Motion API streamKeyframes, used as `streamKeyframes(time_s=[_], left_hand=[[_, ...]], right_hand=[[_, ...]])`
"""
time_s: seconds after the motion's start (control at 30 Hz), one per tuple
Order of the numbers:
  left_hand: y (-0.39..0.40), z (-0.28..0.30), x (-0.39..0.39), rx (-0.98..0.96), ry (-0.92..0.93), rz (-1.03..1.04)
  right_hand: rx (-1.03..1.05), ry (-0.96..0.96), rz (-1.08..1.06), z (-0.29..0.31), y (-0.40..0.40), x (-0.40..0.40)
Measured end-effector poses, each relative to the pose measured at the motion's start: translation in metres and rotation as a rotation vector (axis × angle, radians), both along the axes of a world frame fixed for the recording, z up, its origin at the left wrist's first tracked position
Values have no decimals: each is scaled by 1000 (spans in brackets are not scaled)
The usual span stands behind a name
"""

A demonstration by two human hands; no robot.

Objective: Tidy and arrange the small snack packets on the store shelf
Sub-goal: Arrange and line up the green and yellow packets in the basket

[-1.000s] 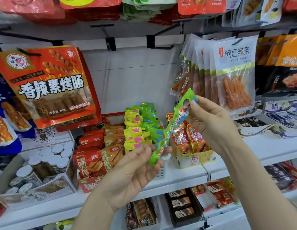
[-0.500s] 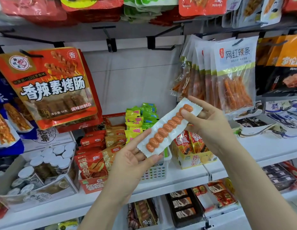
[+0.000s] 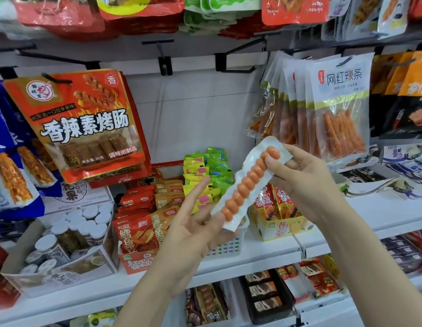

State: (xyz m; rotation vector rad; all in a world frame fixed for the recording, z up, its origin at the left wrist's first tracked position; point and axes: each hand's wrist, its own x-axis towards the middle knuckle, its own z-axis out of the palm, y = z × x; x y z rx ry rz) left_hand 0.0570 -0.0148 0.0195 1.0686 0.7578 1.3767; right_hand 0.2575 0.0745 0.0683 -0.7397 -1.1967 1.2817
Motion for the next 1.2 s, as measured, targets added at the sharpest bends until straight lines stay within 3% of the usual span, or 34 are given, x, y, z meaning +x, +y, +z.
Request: streamKeyframes(time_s=[0.17, 0.27, 0.37, 0.6, 0.77, 0.9, 1.07, 1.2], left_hand=[[-1, 5, -4, -269, -339, -384], [2, 4, -5, -318, -428, -302], [3, 4, -9, -290, -395, -171], [2, 2, -9, -115, -83, 16], [4, 3, -12, 9, 160, 182], [5, -2, -13, 86, 305, 286], [12, -10, -18, 162, 502, 474], [16, -17, -15, 227, 764, 564]], right_hand=[[55, 99, 165, 3, -4, -3], [58, 95, 195, 4, -5, -2], [64, 116, 228, 3, -6, 0], [-9, 98, 349, 9, -6, 9], [-8, -79, 413, 21, -10, 31], [121, -350, 172, 23, -12, 27], [214, -614, 129, 24, -15, 24], [379, -630, -68, 31, -18, 26]])
